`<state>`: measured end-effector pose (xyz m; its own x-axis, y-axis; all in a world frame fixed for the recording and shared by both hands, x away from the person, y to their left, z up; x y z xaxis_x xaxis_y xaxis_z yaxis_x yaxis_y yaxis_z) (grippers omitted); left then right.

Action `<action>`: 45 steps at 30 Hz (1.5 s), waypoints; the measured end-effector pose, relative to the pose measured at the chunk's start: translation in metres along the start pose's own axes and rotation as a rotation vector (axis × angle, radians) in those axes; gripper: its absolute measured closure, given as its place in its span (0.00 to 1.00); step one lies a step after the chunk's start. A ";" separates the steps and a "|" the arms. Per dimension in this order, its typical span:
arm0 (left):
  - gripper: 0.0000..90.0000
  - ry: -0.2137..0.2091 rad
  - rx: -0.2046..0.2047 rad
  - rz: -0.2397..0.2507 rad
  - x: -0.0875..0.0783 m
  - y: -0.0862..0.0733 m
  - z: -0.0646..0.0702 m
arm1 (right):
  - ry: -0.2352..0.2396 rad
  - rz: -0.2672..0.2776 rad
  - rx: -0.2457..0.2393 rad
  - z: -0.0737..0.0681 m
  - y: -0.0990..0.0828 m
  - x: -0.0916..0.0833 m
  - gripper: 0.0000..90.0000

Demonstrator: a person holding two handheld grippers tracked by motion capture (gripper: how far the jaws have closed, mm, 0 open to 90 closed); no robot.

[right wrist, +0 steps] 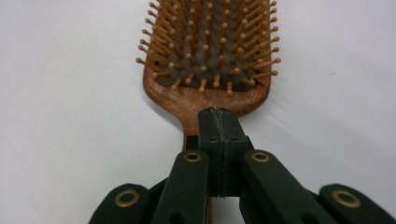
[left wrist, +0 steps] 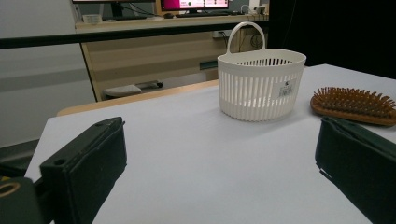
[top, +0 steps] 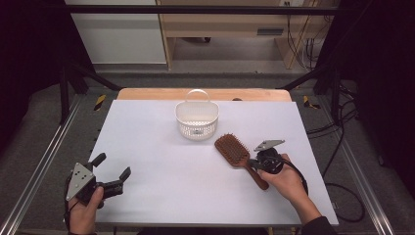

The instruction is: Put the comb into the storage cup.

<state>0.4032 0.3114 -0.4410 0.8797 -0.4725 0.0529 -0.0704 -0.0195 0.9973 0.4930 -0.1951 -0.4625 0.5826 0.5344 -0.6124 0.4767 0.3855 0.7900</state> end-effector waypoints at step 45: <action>0.02 -0.004 0.004 -0.003 0.001 0.000 0.001 | -0.065 -0.121 0.075 -0.020 0.006 -0.004 0.16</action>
<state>0.4032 0.3101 -0.4415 0.8780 -0.4761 0.0496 -0.0695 -0.0241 0.9973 0.4802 -0.1799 -0.4542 0.5577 0.4369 -0.7057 0.5928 0.3854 0.7071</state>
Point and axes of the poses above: each handheld gripper's, and its own axes: x roughly forward along the jaws, y roughly out of its top, z roughly to its right, the point moved 1 cm from there along x, roughly forward along the jaws, and after that the axes turned 11 degrees about z, right-handed, at the moved point
